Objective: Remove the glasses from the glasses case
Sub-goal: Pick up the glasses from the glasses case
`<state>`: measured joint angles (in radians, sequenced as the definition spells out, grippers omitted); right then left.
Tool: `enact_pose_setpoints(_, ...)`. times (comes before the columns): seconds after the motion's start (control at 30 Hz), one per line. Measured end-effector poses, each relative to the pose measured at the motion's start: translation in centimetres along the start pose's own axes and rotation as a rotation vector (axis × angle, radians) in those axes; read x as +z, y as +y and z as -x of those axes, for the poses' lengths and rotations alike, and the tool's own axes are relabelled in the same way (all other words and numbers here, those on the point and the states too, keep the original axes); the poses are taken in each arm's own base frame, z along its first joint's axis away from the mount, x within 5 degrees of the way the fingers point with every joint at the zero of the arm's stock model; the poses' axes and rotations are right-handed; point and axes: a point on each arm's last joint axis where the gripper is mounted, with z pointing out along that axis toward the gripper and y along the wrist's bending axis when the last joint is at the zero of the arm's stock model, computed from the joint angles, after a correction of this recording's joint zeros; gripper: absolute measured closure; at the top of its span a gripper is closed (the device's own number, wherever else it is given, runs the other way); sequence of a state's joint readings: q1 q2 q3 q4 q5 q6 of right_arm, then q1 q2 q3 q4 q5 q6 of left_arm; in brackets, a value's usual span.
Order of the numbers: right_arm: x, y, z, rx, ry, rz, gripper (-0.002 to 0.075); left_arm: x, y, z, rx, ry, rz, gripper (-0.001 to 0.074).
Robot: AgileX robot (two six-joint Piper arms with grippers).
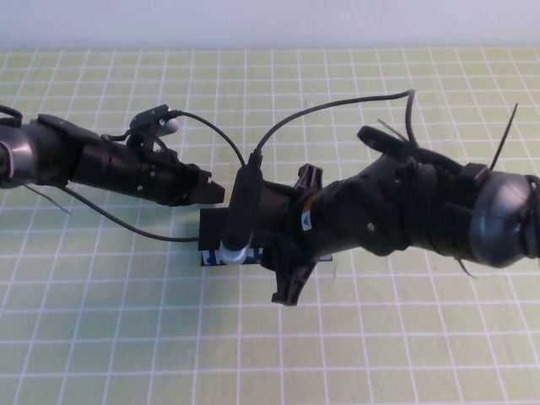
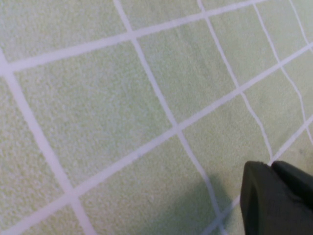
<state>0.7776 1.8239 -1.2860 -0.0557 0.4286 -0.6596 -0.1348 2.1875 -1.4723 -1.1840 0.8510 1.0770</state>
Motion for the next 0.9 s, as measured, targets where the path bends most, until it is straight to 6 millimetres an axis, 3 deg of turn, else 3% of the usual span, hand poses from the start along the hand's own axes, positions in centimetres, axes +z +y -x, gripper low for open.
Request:
enact_pose_setpoints(0.3, 3.0, 0.1, -0.9, -0.122, 0.027, -0.036, 0.043, 0.0, 0.0, 0.0, 0.0, 0.002, -0.003, 0.0739)
enact_pose_setpoints(0.9, 5.2, 0.0, -1.2, -0.281, 0.004, -0.095, 0.043, 0.0, -0.1, -0.1, 0.0, 0.006, -0.012, 0.0739)
